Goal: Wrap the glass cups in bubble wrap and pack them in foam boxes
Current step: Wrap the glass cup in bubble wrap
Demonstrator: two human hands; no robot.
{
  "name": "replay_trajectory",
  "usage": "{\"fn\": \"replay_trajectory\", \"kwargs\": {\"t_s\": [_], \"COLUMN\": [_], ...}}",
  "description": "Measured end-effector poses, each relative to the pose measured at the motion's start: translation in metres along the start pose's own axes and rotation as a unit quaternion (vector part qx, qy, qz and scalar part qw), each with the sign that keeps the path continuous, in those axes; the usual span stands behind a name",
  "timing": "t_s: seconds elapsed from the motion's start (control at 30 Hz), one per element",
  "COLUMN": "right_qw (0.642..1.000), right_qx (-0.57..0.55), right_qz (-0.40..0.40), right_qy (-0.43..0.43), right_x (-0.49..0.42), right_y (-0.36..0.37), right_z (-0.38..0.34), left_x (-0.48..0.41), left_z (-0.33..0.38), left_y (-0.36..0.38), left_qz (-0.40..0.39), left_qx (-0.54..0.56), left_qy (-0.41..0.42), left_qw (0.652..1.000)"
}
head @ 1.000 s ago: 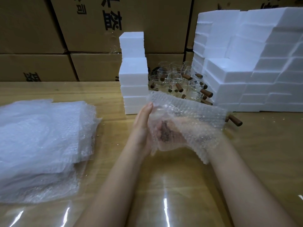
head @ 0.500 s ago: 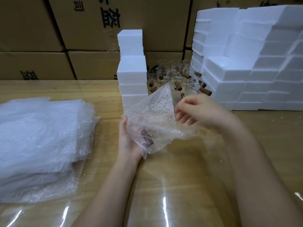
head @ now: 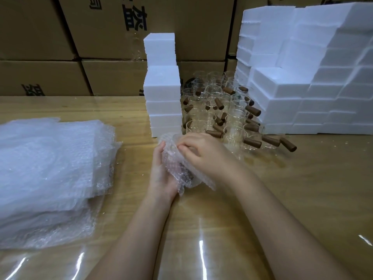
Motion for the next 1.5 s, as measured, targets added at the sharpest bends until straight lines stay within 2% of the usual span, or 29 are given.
{"fn": "replay_trajectory", "kwargs": {"t_s": [0.2, 0.37, 0.57, 0.67, 0.77, 0.83, 0.9, 0.93, 1.0, 1.07, 1.1, 1.13, 1.2, 1.23, 1.27, 1.37, 1.5], "right_qw": [1.0, 0.998, 0.985, 0.979, 0.969, 0.971, 0.984, 0.991, 0.995, 0.989, 0.99, 0.994, 0.986, 0.974, 0.966, 0.963, 0.973], "right_qx": [0.005, 0.005, 0.14, 0.176, 0.197, 0.164, 0.061, -0.001, -0.101, -0.118, -0.09, -0.054, -0.026, -0.052, -0.09, -0.171, -0.196], "right_qz": [0.001, -0.057, -0.094, -0.099, -0.146, -0.174, -0.165, -0.135, -0.021, 0.082, 0.092, 0.057, -0.104, -0.172, -0.206, -0.191, -0.076], "right_qy": [-0.004, 0.02, -0.018, -0.018, -0.008, -0.002, 0.009, 0.012, 0.013, 0.032, 0.053, 0.082, 0.128, 0.135, 0.128, 0.082, 0.094], "right_x": [-0.003, -0.003, -0.001, 0.0, 0.003, 0.002, 0.003, 0.004, 0.009, 0.015, 0.018, 0.02, 0.024, 0.026, 0.025, 0.018, 0.005], "right_y": [0.007, 0.006, 0.001, -0.005, -0.003, -0.004, -0.015, -0.025, -0.049, -0.069, -0.074, -0.076, -0.068, -0.062, -0.058, -0.046, -0.028], "right_z": [0.0, -0.001, -0.007, 0.0, 0.002, -0.001, -0.004, -0.004, 0.0, 0.015, 0.024, 0.034, 0.048, 0.05, 0.049, 0.043, 0.044], "left_x": [0.002, 0.001, -0.001, -0.002, -0.006, -0.005, -0.005, -0.005, -0.004, -0.005, -0.006, -0.006, -0.008, -0.008, -0.008, -0.007, -0.006], "left_z": [0.0, -0.002, -0.006, -0.004, -0.008, -0.011, -0.01, -0.009, -0.007, -0.007, -0.008, -0.007, -0.007, -0.007, -0.006, -0.006, -0.008], "left_y": [0.003, 0.006, 0.008, 0.006, 0.005, 0.003, 0.005, 0.005, 0.006, 0.006, 0.006, 0.006, 0.005, 0.005, 0.006, 0.006, 0.009], "left_qz": [-0.033, -0.062, -0.001, 0.056, 0.065, 0.081, 0.098, 0.104, 0.118, 0.129, 0.134, 0.139, 0.149, 0.156, 0.162, 0.172, 0.173], "left_qx": [-0.017, -0.069, -0.155, -0.229, -0.257, -0.258, -0.273, -0.292, -0.295, -0.273, -0.255, -0.24, -0.218, -0.21, -0.204, -0.242, -0.323], "left_qy": [-0.006, -0.009, 0.036, 0.041, 0.045, 0.063, 0.084, 0.094, 0.1, 0.09, 0.086, 0.083, 0.079, 0.076, 0.071, 0.073, 0.08], "left_qw": [0.999, 0.996, 0.987, 0.971, 0.963, 0.961, 0.953, 0.946, 0.943, 0.949, 0.954, 0.957, 0.961, 0.962, 0.963, 0.952, 0.927]}}
Point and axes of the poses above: each hand's wrist, its own x-axis away from the middle knuckle, its own y-axis out of the palm, z = x × y, the point moved 2 cm from there along -x, towards the middle knuckle, and after that the axes turned 5 degrees about -z, right-handed, at the moved point
